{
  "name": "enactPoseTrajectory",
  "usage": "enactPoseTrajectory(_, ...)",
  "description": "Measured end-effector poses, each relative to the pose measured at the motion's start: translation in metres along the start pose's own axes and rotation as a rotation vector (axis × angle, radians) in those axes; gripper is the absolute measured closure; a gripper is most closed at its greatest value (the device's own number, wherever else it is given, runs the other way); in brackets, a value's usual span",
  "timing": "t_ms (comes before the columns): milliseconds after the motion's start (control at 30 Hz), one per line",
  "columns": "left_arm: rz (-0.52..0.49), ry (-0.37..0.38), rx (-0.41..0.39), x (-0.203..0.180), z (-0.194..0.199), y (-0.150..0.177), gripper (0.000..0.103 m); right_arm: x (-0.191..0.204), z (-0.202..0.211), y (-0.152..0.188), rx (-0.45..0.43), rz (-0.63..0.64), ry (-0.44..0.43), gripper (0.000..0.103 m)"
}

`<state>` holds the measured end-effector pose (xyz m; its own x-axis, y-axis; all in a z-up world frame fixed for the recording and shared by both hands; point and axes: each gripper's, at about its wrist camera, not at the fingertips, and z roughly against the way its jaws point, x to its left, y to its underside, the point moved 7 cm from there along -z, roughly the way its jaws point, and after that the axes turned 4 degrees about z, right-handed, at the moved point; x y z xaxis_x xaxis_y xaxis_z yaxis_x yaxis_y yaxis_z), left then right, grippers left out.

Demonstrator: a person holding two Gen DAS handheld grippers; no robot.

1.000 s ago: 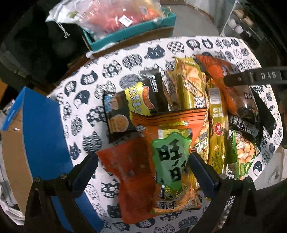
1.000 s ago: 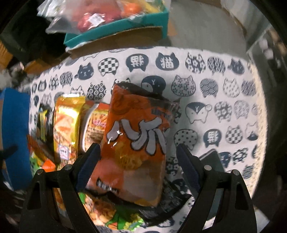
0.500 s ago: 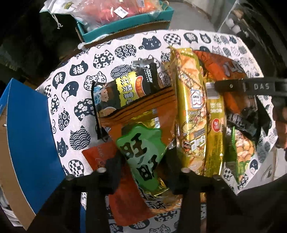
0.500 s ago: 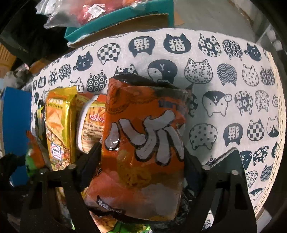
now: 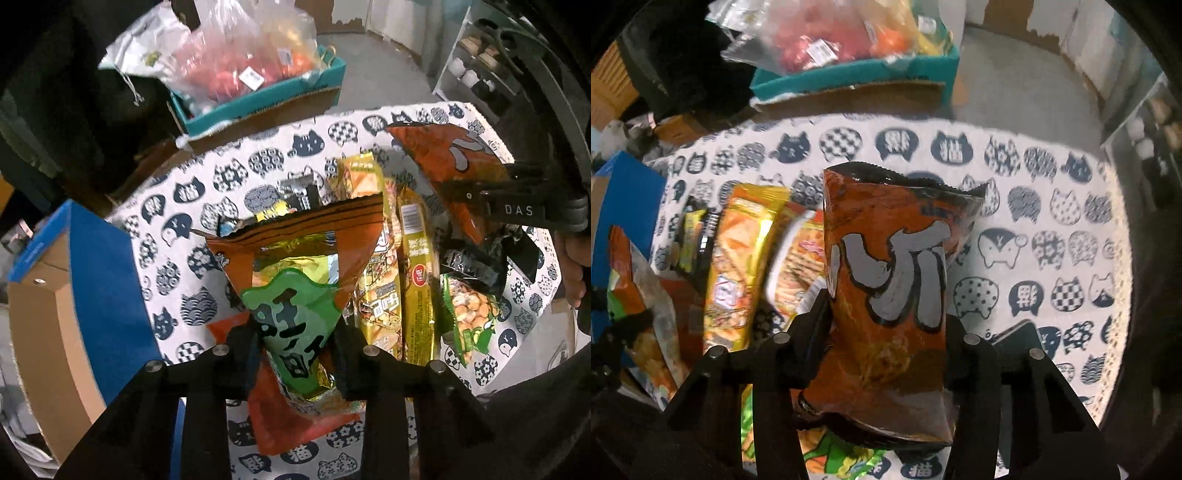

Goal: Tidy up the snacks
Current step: 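Lift both held bags and carry them over the blue-rimmed cardboard box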

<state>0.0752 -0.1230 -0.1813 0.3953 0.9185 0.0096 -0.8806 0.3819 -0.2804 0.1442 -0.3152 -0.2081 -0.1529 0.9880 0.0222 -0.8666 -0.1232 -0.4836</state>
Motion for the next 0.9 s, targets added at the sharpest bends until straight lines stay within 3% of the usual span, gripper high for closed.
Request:
enactPoseTrajectory(467, -0.015, -0.055, -0.122, 0.028, 0.053, 0.003, 0.072, 0.046, 0.073, -0.015, -0.176, 0.093, -0.014, 0.056)
enactPoseTrajectory(900, 0.018, -0.094, -0.191, 0.068, 0.097, 0.016, 0.072, 0.112, 0.105, -0.027, -0.249, 0.187, -0.087, 0.056)
